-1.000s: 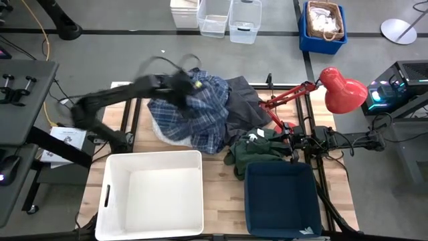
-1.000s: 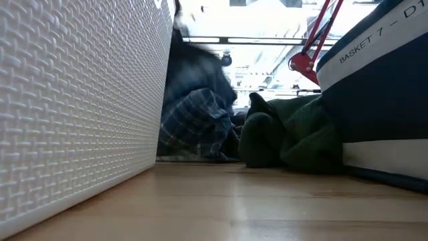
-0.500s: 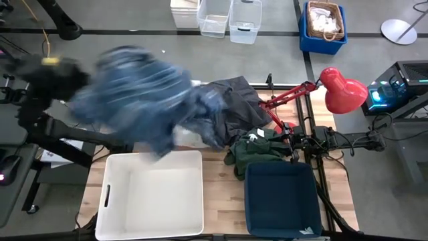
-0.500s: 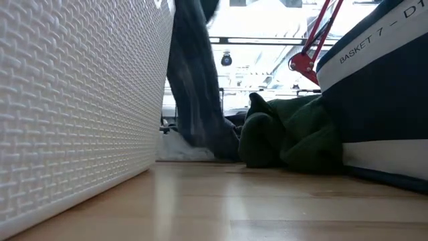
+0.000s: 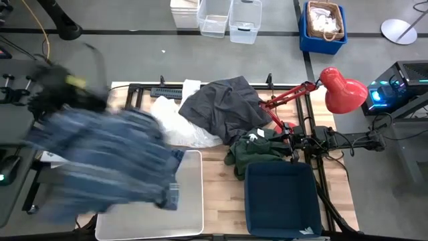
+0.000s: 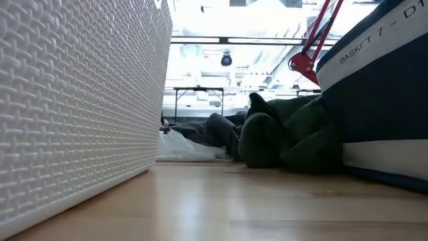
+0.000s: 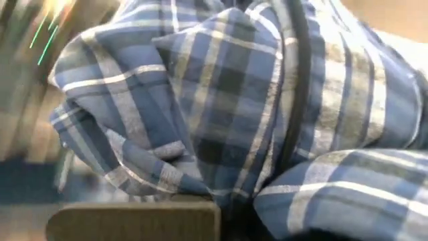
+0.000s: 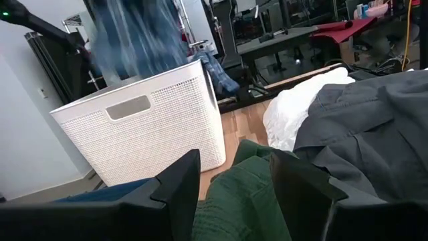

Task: Sort clothes
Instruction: Put the blue checkered pajamas into the white bin

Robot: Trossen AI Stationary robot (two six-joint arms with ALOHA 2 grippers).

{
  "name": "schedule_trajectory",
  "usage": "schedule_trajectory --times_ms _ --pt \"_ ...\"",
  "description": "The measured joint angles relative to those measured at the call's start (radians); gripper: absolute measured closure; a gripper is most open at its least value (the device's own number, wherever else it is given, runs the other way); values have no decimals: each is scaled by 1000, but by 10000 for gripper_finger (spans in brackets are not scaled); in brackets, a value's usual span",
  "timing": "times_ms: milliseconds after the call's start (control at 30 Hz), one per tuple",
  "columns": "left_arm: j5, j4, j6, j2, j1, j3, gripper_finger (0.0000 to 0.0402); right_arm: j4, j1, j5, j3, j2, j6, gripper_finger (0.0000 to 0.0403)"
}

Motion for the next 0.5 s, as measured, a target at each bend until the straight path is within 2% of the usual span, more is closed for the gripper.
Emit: schedule_trajectory --times_ms 100,233,367,500 --pt "-48 -270 -143 77 -75 -2 390 0 0 0 0 0 0 224" --pt "-48 -529 -150 185 -188 -3 390 0 0 0 0 0 0 224" --pt "-46 -589 -135 259 -317 -75 390 0 0 0 0 0 0 224" --pt "-47 -538 -181 285 -481 -204 390 0 0 0 0 0 0 224"
